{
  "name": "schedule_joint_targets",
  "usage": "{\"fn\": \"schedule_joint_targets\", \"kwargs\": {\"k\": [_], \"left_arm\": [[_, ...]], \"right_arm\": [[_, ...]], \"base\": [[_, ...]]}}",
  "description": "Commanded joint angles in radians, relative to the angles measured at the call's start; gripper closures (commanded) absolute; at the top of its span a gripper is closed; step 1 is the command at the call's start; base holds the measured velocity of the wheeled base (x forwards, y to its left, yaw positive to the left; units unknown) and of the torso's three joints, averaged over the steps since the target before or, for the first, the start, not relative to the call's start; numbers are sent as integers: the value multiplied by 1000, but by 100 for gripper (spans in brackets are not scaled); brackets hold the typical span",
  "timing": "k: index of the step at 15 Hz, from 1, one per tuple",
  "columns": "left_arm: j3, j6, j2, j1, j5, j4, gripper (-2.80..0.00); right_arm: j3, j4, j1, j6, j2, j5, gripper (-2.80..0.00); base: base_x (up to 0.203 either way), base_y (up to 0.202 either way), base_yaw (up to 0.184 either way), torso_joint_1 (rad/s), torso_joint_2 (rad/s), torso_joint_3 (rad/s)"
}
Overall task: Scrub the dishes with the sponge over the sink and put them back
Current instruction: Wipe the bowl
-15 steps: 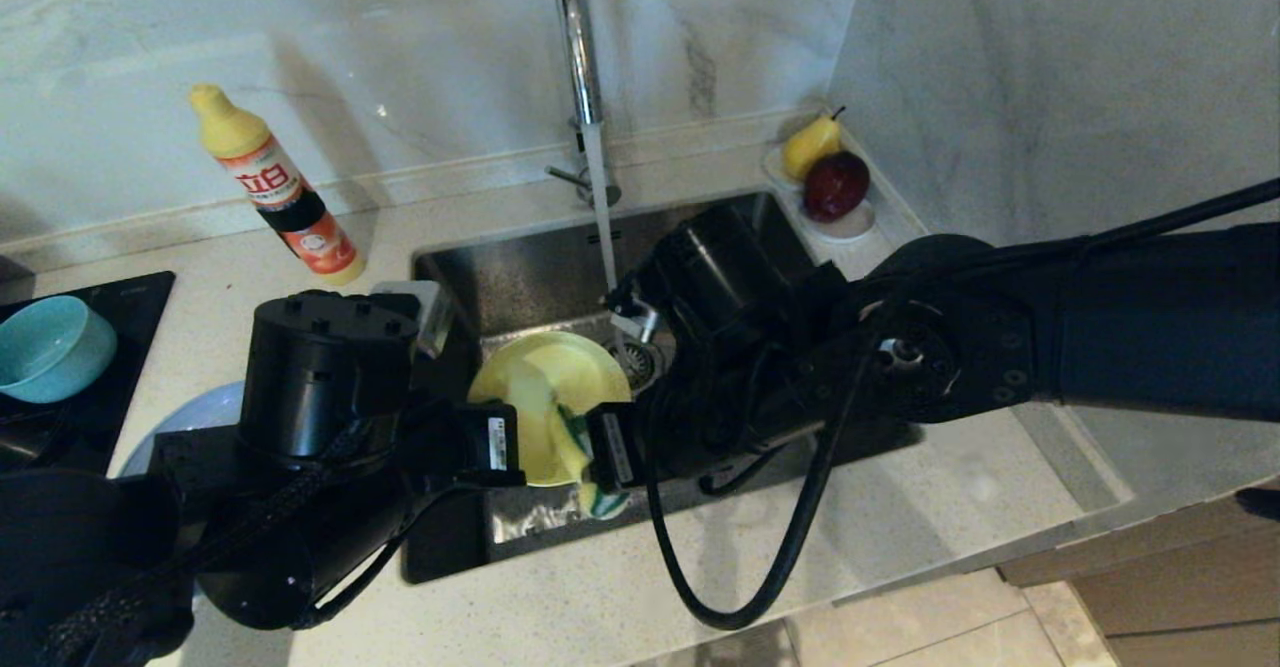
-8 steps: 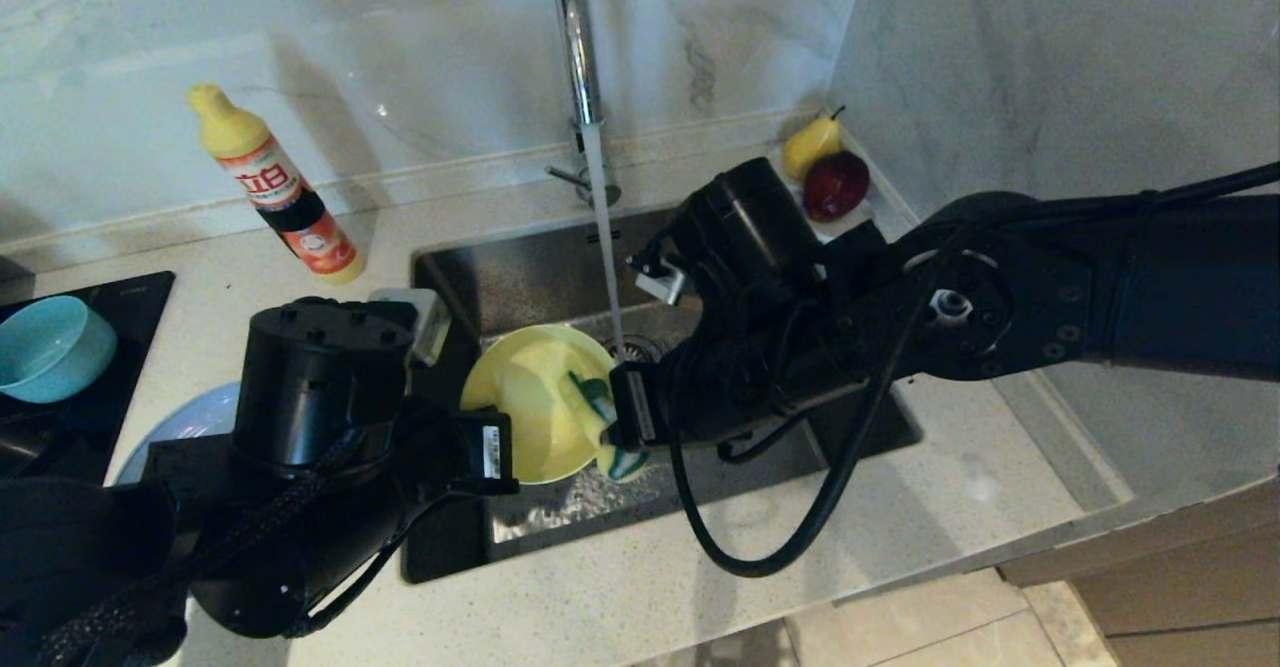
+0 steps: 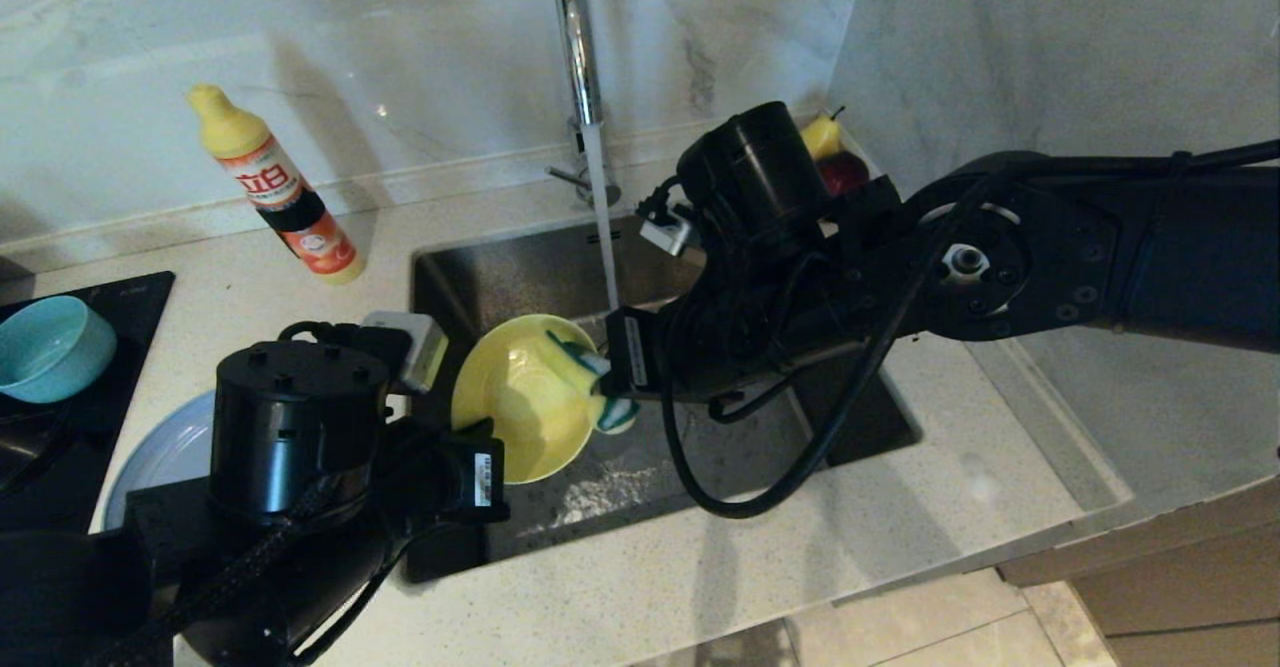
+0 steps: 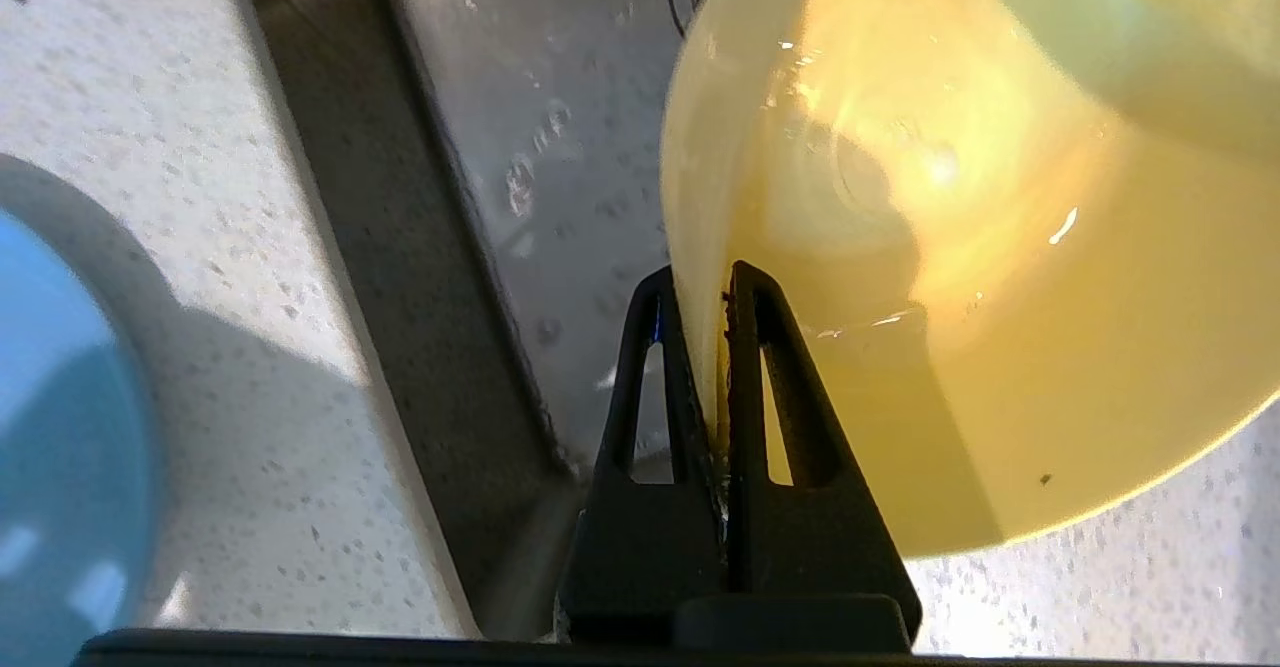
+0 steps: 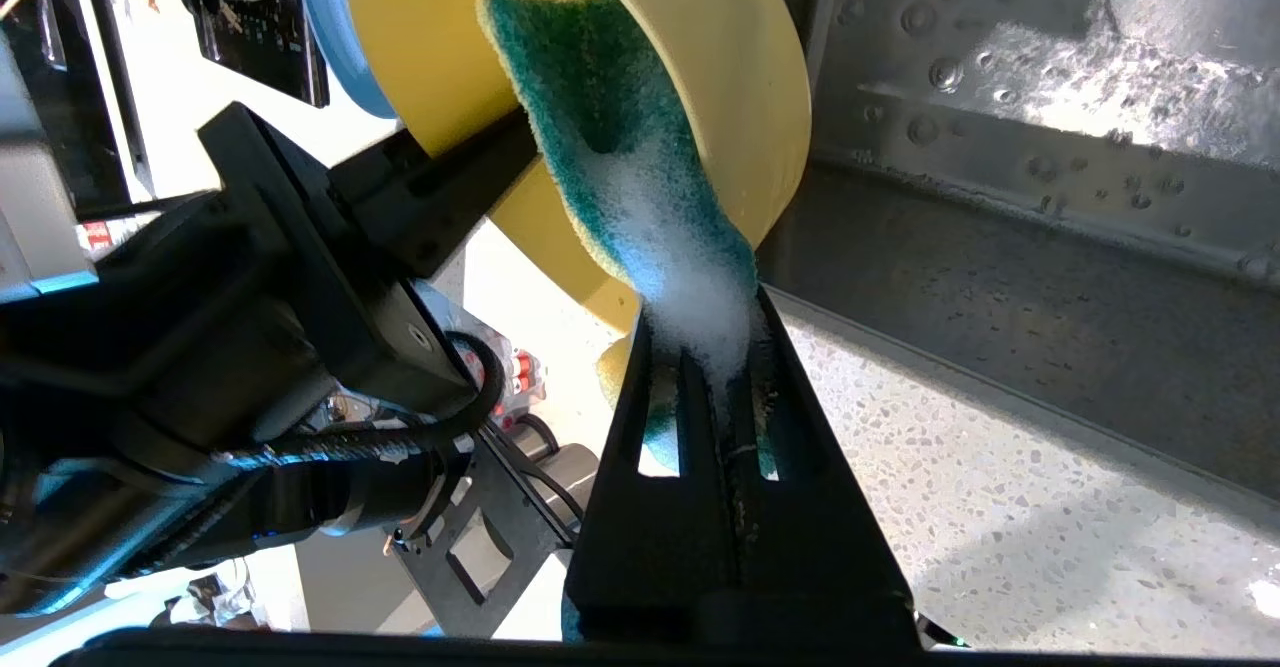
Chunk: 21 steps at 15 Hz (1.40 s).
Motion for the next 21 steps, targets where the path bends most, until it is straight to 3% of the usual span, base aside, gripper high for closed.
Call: {"fn": "schedule_joint_targets", "kwargs": {"k": [1, 5, 10, 14, 21], "left_arm": [[-1, 0, -1, -23, -9, -12, 0], [-9, -5, 5, -21, -5, -98, 0], [-41, -23, -22, -14, -7, -65, 0], [-78, -32, -77, -14, -12, 64, 0], [-95, -24, -27, 35, 15, 56, 0]], "right_arm": [[-1, -2, -1, 3, 7, 4, 0], [21, 14, -1, 10, -25, 5, 0], [37, 46, -1, 15, -32, 4, 0], [41, 47, -1, 17, -35, 2, 0], [40, 66, 13, 16, -82, -4, 0]], "base": [[0, 0, 0, 0, 0, 0], [0, 0, 0, 0, 0, 0], [0, 0, 0, 0, 0, 0], [0, 0, 0, 0, 0, 0], [0, 0, 0, 0, 0, 0]]}}
